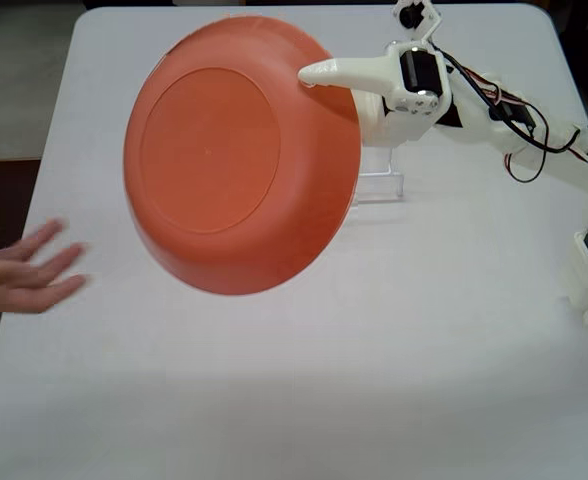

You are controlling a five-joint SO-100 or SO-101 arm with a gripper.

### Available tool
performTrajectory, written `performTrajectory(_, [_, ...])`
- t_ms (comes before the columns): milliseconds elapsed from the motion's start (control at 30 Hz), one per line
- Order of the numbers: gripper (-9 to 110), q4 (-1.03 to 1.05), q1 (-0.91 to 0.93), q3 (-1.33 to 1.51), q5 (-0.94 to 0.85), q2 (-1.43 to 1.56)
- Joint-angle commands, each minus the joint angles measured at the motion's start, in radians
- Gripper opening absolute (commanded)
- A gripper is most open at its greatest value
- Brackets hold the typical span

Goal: Would you please take all the plates for me?

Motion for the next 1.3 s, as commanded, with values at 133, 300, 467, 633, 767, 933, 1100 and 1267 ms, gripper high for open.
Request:
performTrajectory(133, [0,-0.058,-0.031,-0.025,0.176,0.015])
performTrajectory(300, [0,-0.058,-0.023,-0.025,0.206,0.015])
performTrajectory(467, [0,-0.057,-0.006,-0.017,0.229,0.015])
performTrajectory(633, [0,-0.054,0.011,0.011,0.235,0.025])
performTrajectory(767, [2,-0.012,0.021,0.048,0.175,0.058])
performTrajectory(933, [33,0.104,0.041,0.048,0.031,0.086])
performTrajectory(1100, [40,0.245,0.078,0.060,0.000,0.130])
performTrajectory(1267, [41,0.403,0.100,0.133,-0.006,0.232])
